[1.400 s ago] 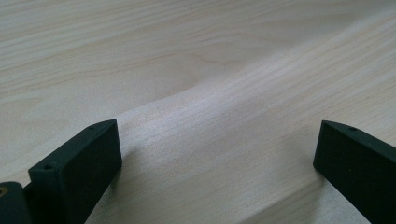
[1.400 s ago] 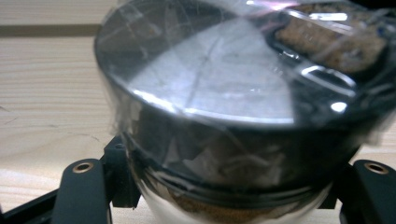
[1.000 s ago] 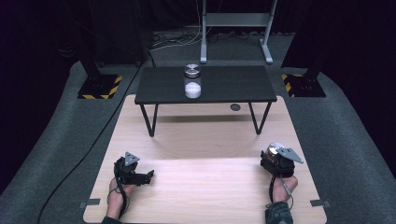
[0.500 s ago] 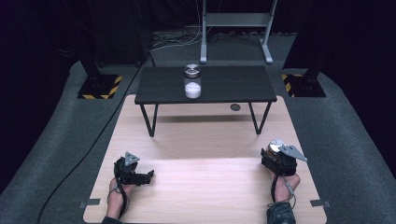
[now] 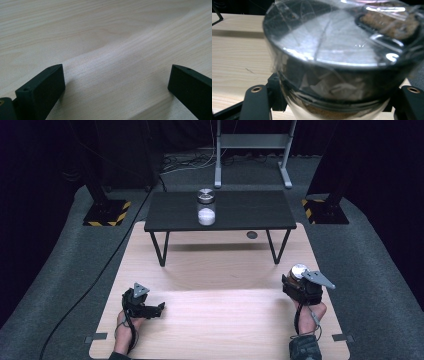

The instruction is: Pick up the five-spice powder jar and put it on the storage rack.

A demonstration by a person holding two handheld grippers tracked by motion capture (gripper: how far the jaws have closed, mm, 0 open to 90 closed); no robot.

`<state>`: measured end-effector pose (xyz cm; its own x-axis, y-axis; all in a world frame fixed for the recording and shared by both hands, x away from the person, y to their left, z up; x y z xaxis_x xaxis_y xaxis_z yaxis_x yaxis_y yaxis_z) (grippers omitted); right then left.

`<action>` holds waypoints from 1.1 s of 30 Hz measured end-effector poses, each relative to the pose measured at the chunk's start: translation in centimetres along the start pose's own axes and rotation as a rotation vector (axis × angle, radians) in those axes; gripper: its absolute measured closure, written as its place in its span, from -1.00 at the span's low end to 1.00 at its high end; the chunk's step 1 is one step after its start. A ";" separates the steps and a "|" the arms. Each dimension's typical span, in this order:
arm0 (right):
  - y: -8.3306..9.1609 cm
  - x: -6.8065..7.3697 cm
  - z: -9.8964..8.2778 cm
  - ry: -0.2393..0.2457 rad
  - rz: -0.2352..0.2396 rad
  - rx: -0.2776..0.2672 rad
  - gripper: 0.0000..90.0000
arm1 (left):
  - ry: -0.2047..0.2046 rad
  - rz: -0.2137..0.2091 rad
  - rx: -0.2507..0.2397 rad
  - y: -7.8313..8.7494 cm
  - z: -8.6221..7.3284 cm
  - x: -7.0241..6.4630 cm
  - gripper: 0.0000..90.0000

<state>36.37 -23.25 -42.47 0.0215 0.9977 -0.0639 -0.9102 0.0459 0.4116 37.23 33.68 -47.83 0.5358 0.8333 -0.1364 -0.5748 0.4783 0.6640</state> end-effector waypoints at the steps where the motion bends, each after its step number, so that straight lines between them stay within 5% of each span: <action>1: 0.1 0.0 0.2 0.002 0.001 -0.003 -0.34 | 0.000 0.000 0.001 0.0 0.0 0.0 -0.99; 33: 1.6 0.3 5.5 0.060 0.062 -0.054 -0.34 | 0.001 0.000 -0.002 0.0 0.0 0.0 -0.98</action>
<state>37.17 -22.62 -36.79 -0.0588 0.9937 -0.0951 -0.9300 -0.0199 0.3671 37.22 33.67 -47.84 0.5353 0.8334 -0.1373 -0.5756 0.4789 0.6628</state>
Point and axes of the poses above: each handheld gripper's, and its own axes: y roughly backward along the jaws, z roughly out of its top, x roughly to its left, the point moved 6 cm from there along -y, roughly forward along the jaws, and after that the axes turned 12 degrees about -z, right-handed, at the moved point
